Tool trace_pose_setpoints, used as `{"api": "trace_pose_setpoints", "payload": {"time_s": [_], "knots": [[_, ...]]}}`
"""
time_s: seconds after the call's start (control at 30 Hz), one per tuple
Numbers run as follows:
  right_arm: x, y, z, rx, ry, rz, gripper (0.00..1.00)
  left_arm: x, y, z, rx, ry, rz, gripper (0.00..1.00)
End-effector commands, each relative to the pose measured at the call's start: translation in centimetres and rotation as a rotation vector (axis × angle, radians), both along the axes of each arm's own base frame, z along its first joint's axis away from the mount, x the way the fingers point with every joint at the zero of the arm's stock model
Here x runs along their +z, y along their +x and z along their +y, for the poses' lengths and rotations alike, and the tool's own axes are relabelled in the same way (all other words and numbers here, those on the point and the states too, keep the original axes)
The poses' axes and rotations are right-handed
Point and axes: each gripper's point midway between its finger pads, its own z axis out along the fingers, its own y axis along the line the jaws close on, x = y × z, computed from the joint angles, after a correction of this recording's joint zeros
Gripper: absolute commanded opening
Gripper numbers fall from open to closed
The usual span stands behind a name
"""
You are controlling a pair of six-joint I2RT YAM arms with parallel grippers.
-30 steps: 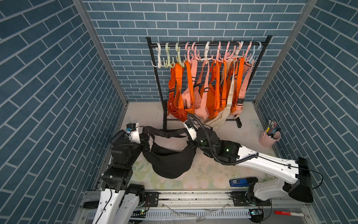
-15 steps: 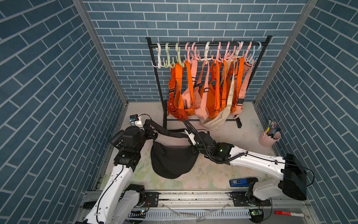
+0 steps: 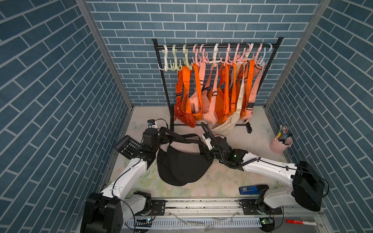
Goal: Take the bag off the hook
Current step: Place the bag inside the bag.
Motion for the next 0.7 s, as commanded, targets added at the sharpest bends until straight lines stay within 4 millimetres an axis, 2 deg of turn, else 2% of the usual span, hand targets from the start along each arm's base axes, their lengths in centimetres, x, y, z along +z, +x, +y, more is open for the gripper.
{"api": "trace_pose_setpoints", "payload": {"time_s": [0.0,0.27,0.43,0.57,0.67], "knots": [[-0.7,0.4,0.7,-0.004,0.065,0.046,0.00,-0.5,0.9,-0.2,0.012,0.029,-0.014,0.00],[-3.6,1.0,0.4,-0.008,0.061,0.109,0.00,-2.9,2.0,-1.0,0.003,0.077,0.026,0.07],[-5.1,1.3,0.1,-0.018,0.071,0.143,0.01,-5.0,2.5,-1.3,-0.006,0.095,0.062,0.18],[-6.5,1.7,0.0,-0.024,0.054,0.167,0.14,-6.3,3.1,-1.9,-0.030,0.101,0.095,0.26],[-7.0,1.9,-0.1,-0.025,0.055,0.181,0.30,-7.1,3.4,-2.3,-0.042,0.109,0.112,0.34]]}}
